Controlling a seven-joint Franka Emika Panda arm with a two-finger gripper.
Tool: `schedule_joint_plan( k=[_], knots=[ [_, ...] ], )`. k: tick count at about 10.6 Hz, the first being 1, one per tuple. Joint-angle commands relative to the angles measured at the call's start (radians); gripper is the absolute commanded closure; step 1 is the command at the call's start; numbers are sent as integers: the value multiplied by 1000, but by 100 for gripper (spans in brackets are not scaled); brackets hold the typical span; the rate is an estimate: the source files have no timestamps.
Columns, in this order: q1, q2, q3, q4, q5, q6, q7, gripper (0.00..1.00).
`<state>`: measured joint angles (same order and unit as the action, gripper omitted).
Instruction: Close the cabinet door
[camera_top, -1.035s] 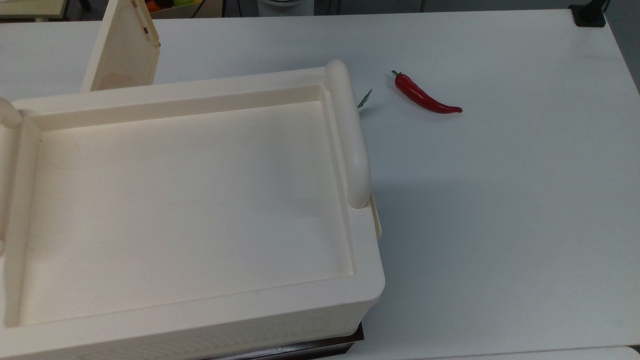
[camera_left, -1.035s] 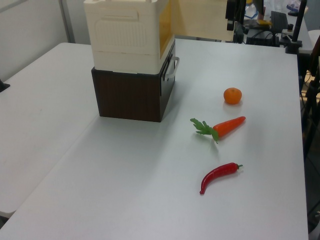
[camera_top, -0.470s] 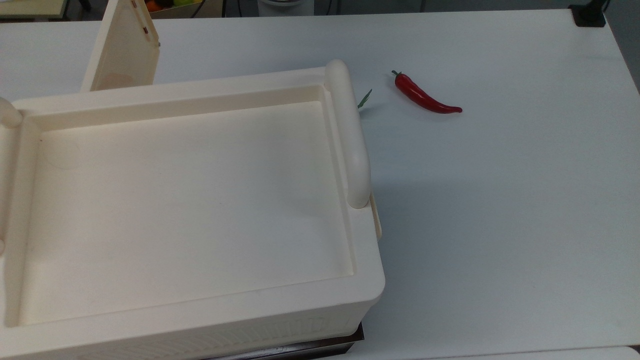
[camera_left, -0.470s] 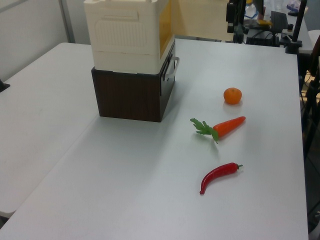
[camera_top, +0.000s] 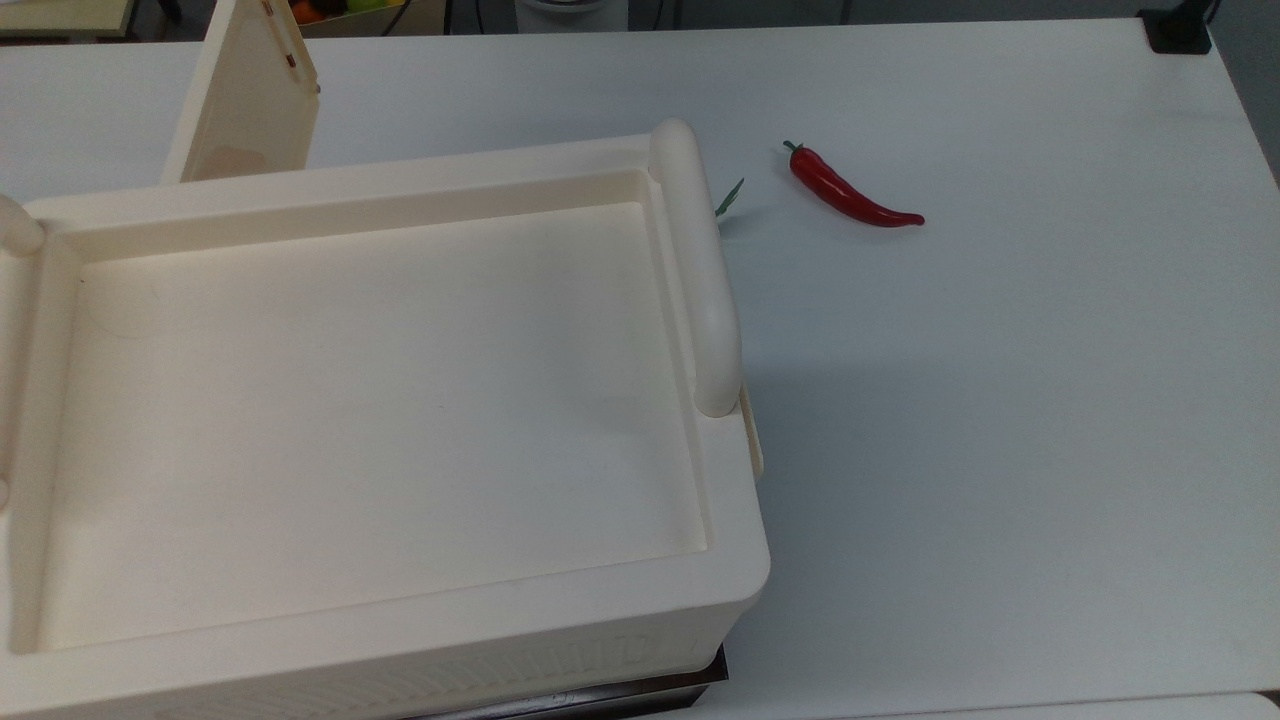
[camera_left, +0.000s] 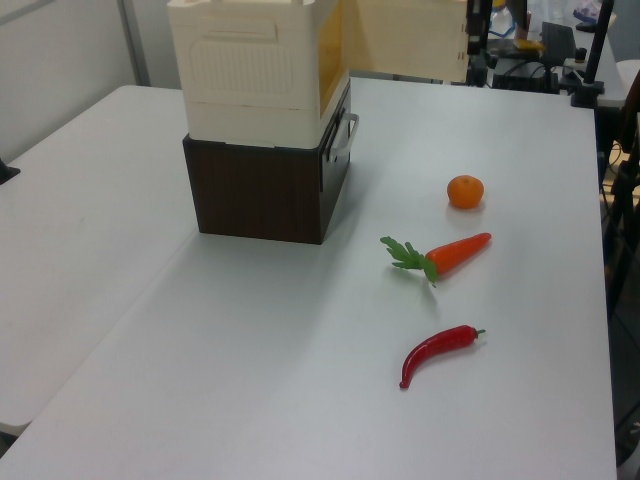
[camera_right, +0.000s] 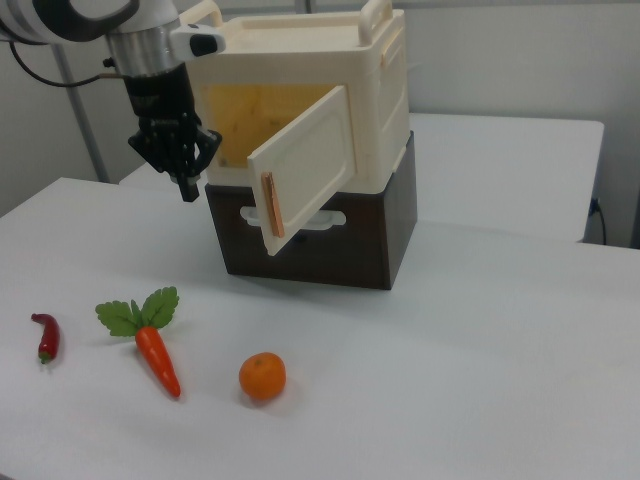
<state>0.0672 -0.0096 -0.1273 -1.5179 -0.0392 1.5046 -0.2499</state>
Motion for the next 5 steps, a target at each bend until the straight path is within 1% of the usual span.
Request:
schedule_joint_plan(
  k=[1,2,3,5],
  knots=[
    [11,-43,-84,22,5,-62,-211,100],
    [7,-41,-107,43,4,-76,-259,100],
    [3,-43,-144,48,4,-76,-325,100],
    [0,-43,-233,48,-7,-64,-571,100]
  ],
)
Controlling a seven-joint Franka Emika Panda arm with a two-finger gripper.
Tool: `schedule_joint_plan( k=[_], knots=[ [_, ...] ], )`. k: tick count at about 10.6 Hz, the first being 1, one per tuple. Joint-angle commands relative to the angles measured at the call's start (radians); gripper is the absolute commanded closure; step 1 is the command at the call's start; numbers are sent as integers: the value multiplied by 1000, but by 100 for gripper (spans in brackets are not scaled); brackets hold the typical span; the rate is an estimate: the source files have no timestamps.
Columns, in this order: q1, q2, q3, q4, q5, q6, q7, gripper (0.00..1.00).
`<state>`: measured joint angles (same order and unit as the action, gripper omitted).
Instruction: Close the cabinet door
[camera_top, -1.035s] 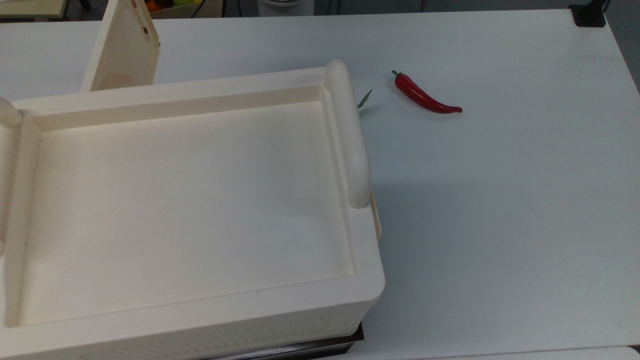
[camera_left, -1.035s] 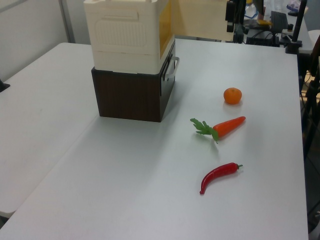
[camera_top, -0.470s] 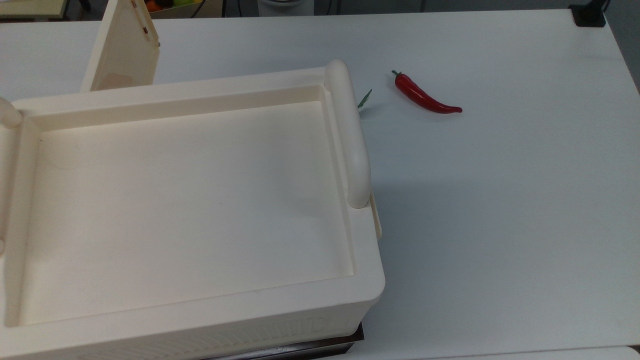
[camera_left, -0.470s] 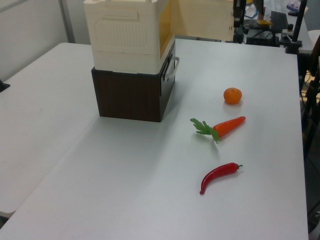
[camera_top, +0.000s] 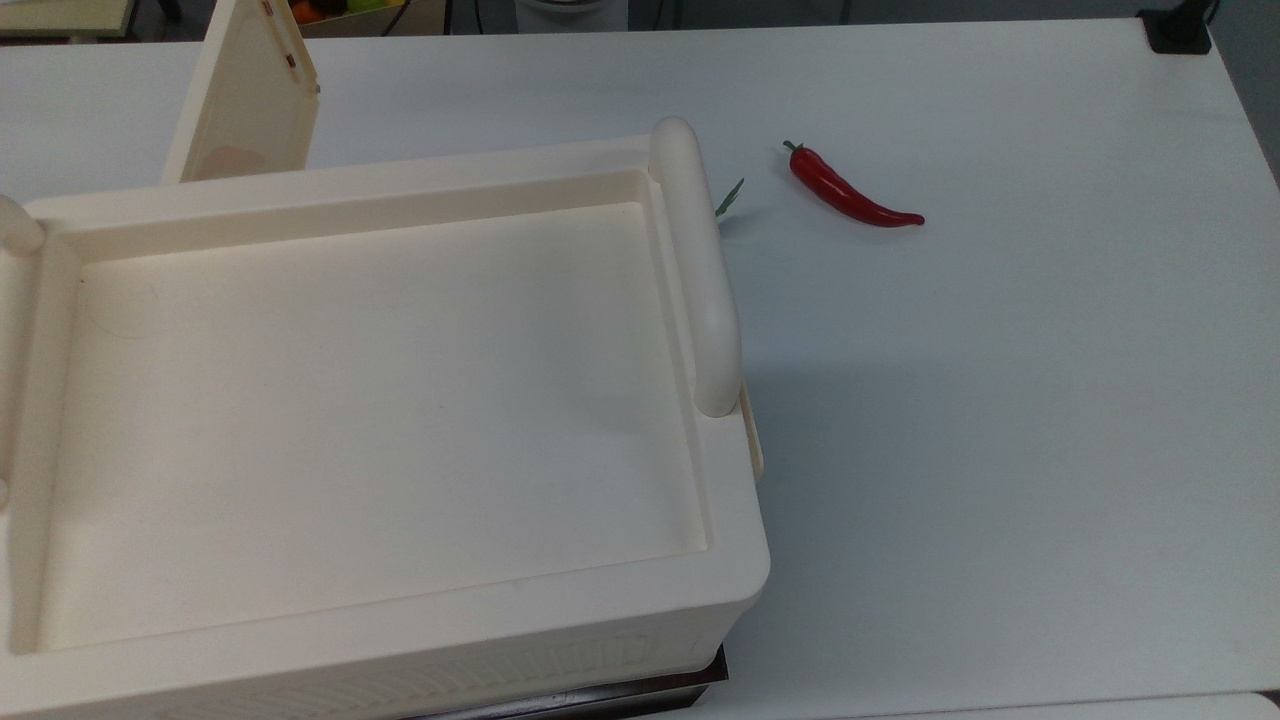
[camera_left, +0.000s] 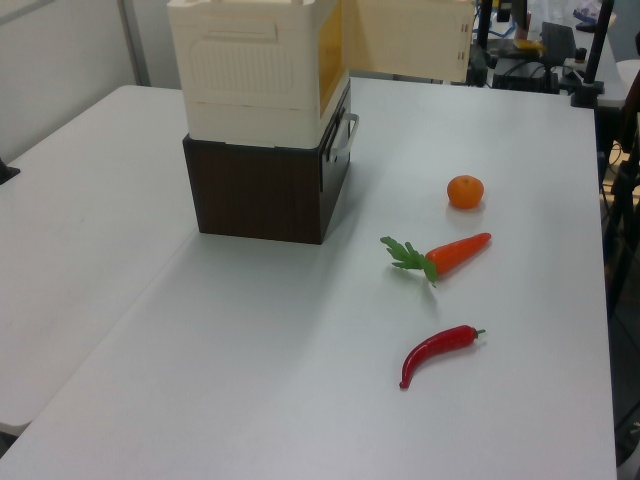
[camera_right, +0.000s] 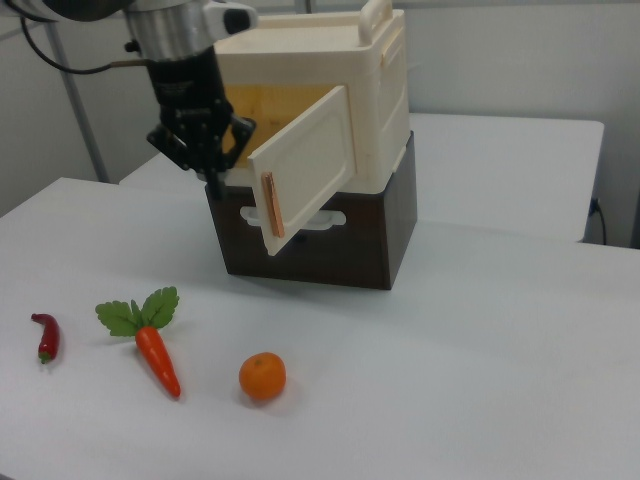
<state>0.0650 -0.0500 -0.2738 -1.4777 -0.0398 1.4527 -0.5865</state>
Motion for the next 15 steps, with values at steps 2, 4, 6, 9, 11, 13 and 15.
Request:
schedule_joint_plan(
  k=[2,4,6,9,11,13,15],
  knots=[
    [4,5,-162,7,-2,107,-507,100],
    [3,36,-194,4,11,220,-740,100],
    [-8,85,-200,0,21,319,-811,100],
    [-11,160,-199,-1,107,460,-938,100],
    [1,170,-182,-7,112,465,-969,100],
    [27,159,-167,-19,113,440,-963,100],
    [52,159,-151,-19,118,396,-943,100]
  ],
)
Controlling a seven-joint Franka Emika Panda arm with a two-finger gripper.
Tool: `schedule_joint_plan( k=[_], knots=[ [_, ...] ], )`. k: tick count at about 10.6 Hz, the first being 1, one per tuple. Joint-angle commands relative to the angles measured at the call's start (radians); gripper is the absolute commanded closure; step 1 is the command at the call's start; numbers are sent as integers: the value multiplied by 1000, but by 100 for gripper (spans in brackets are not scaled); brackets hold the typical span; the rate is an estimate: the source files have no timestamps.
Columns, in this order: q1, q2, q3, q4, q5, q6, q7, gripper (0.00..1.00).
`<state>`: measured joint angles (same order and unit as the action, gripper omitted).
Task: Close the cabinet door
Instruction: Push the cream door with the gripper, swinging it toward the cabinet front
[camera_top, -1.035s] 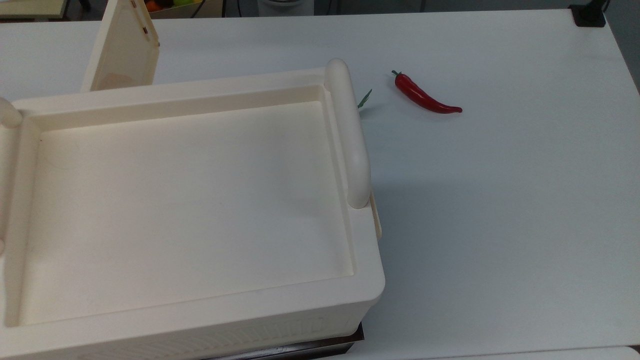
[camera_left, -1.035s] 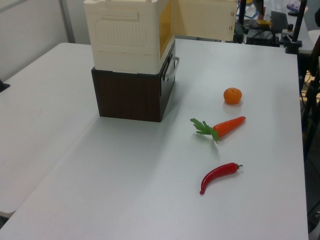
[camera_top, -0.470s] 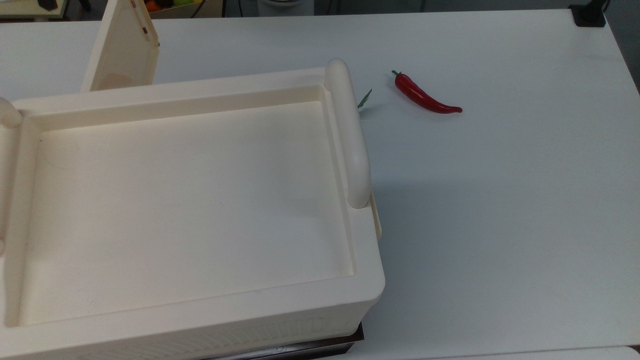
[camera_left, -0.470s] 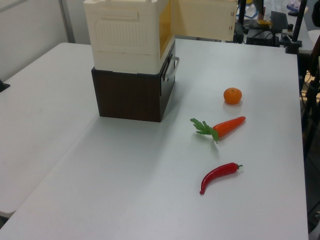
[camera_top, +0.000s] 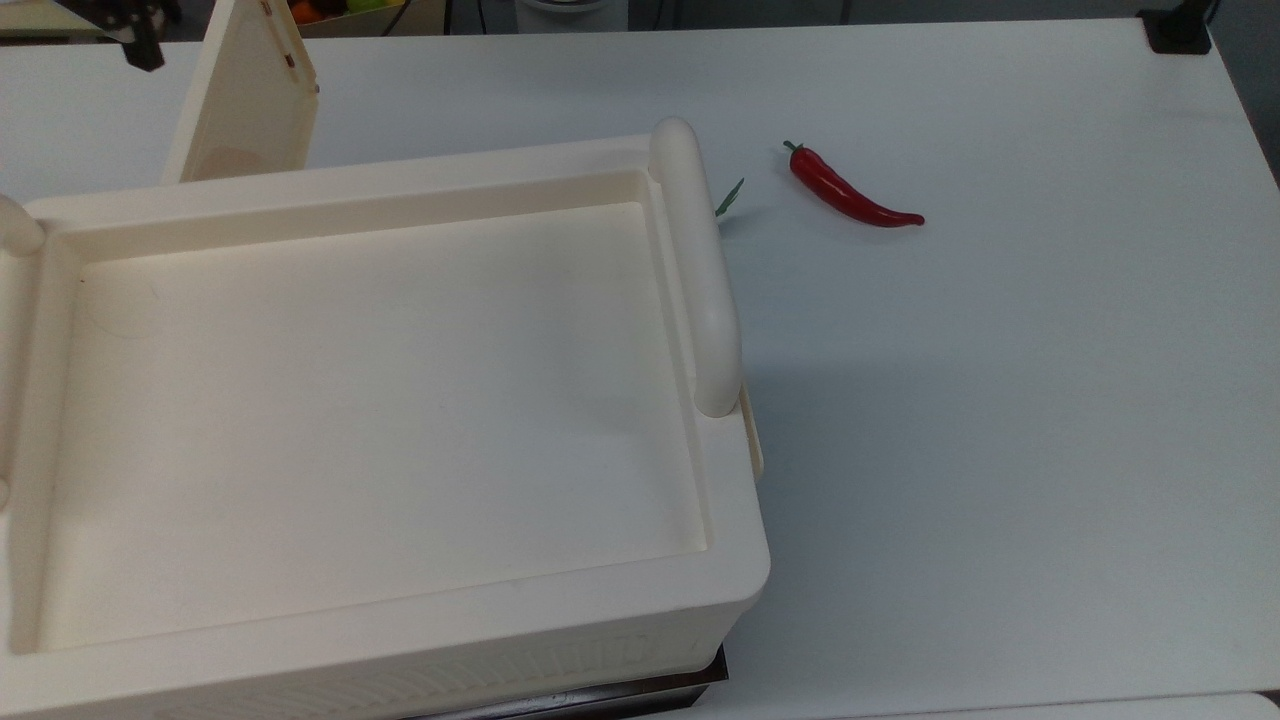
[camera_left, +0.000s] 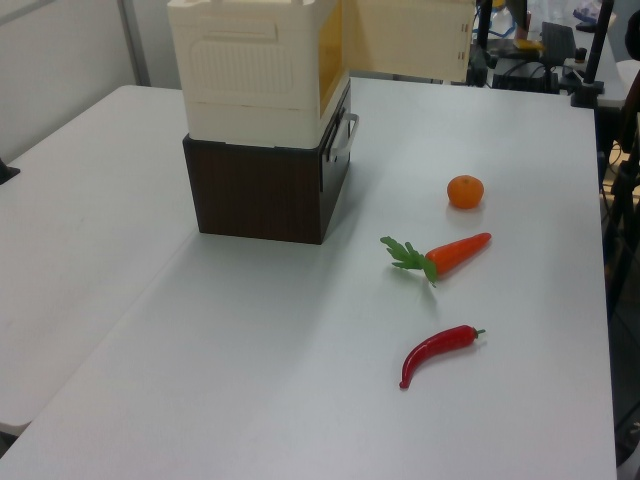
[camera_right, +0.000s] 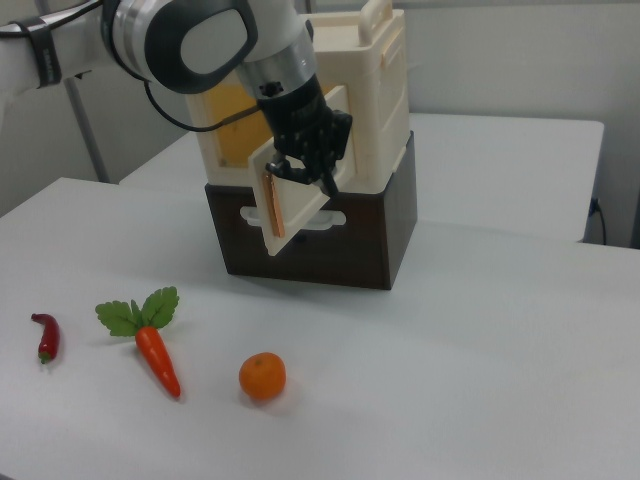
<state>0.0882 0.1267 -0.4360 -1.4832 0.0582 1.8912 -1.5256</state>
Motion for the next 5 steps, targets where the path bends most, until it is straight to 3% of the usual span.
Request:
schedule_joint_plan(
  k=[1,5],
  knots=[
    [34,-18,28,-14,20,-44,16,100],
    [73,-24,60,-12,20,-43,152,100]
  ],
)
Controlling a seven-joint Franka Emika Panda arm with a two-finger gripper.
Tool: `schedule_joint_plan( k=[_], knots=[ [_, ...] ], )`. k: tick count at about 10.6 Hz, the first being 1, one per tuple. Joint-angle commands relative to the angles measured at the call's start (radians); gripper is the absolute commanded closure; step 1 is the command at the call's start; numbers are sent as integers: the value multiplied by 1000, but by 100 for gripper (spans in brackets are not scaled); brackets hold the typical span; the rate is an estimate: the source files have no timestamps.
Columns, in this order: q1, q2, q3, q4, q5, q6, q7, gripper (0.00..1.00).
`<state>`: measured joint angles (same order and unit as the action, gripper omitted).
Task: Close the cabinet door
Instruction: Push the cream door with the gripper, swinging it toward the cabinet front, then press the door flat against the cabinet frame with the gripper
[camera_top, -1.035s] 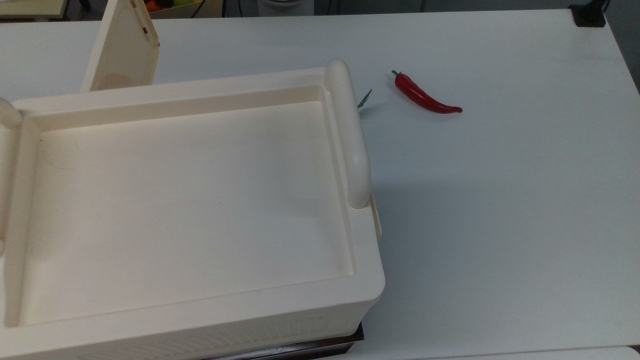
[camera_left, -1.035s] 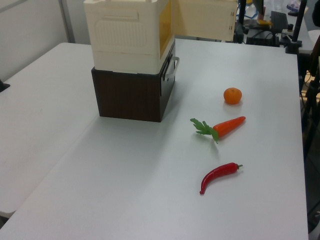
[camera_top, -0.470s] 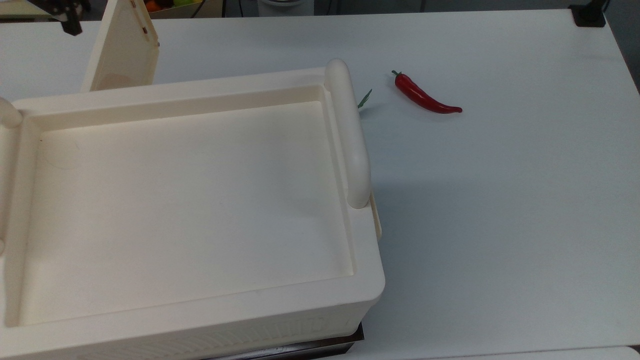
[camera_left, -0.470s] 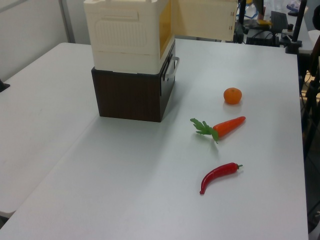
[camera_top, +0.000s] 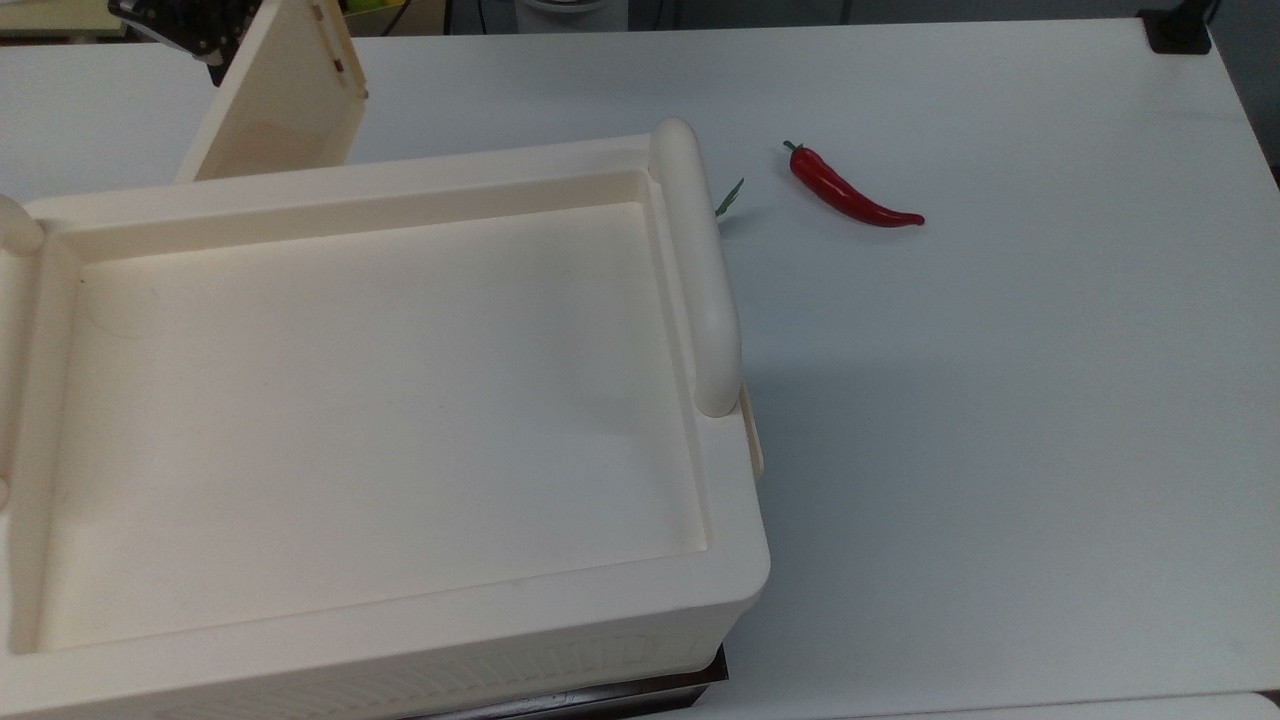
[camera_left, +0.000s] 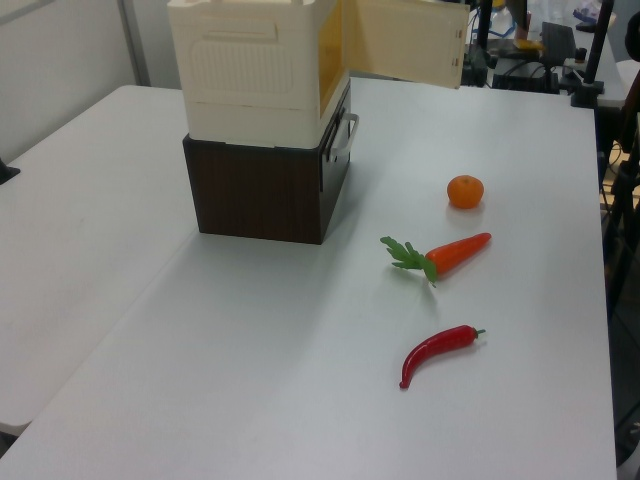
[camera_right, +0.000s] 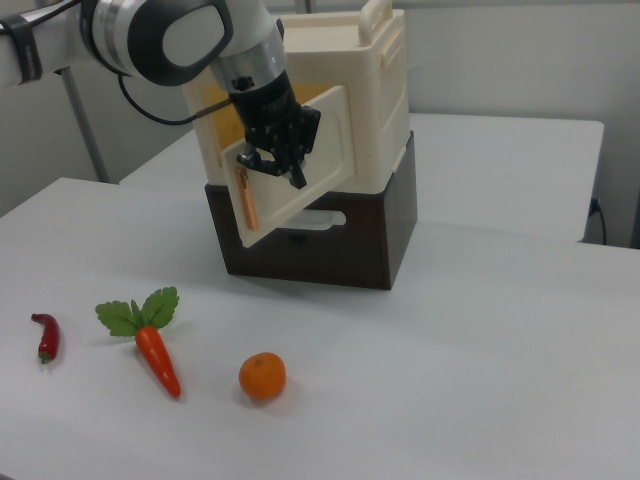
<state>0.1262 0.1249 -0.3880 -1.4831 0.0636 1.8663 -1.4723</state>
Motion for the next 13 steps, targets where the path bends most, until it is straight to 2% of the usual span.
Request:
schedule_joint_plan(
  k=[1,3,8,13],
  knots=[
    [38,-21,38,-12,15,-18,140,100],
    [55,-14,75,-12,13,-12,251,100],
    [144,30,81,-11,18,120,631,99],
    [200,90,81,-6,44,290,895,99]
  ],
)
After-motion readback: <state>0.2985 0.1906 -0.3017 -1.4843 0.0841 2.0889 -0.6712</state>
